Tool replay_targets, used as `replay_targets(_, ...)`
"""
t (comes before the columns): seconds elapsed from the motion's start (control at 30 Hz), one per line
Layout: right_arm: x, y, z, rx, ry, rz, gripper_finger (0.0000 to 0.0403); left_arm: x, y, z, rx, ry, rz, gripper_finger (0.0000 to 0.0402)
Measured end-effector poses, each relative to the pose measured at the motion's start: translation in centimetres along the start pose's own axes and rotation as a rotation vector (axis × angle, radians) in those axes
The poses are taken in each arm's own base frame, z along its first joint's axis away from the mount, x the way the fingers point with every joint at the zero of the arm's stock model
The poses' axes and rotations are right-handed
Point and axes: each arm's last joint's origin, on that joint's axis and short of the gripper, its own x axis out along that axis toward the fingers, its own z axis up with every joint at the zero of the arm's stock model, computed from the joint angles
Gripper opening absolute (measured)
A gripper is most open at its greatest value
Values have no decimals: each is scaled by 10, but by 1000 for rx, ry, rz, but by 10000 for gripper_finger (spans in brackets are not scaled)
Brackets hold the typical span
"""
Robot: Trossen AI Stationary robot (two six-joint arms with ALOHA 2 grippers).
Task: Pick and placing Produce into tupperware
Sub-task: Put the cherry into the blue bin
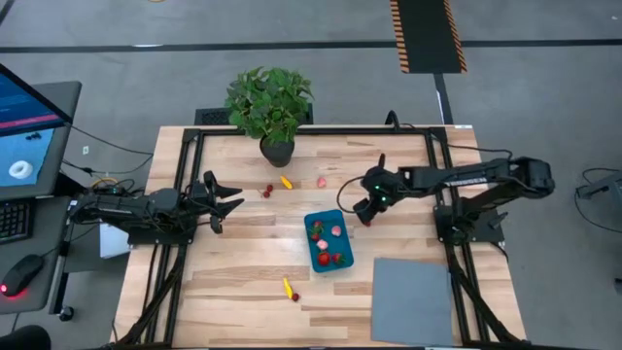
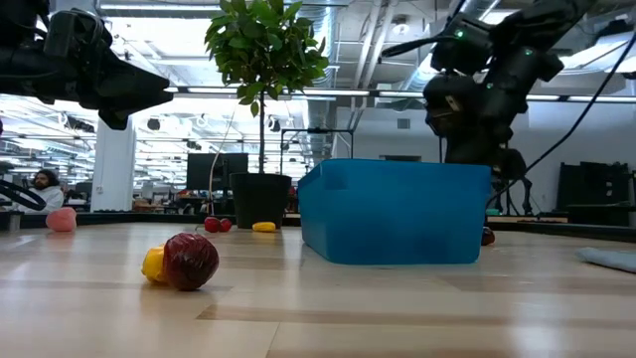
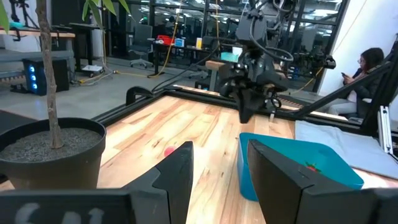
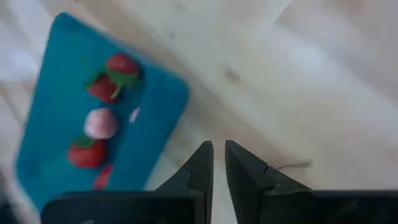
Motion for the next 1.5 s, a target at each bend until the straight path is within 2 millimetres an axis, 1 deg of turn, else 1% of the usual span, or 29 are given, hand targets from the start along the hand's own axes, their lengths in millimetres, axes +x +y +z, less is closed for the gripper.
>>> replay_targets(0.13,3,-2,-2,74,81,33,66,0,0,0,0,1,-1,141)
replay_targets(0.3,2,-5,0,103,91,41,66,0,0,0,-12,2,-8,141)
replay_targets(0.37,1,-8,1,144,98,32,66,0,0,0,-26,2,-8,141)
replay_targets(0.53,-1,-18,3,267,180,45,71,0,0,0,-59,3,-9,141)
replay_targets(0.67,-4,-25,9,354,184,66,88,0,-1,0,-73,8,-28,141)
replay_targets(0.87,-4,-29,8,380,189,29,135,0,-1,-1,-92,10,-33,141)
replay_targets(1.0,5,-33,6,424,231,-10,163,0,-1,-1,-92,10,-33,141)
replay_targets(1.13,22,-31,4,407,285,-1,172,0,-1,-1,-92,12,-38,141)
replay_targets(1.23,29,-29,4,398,299,15,169,0,-2,-1,-91,17,-56,141)
replay_targets(1.5,41,-33,2,383,340,-3,142,0,-2,-1,-91,26,-85,141)
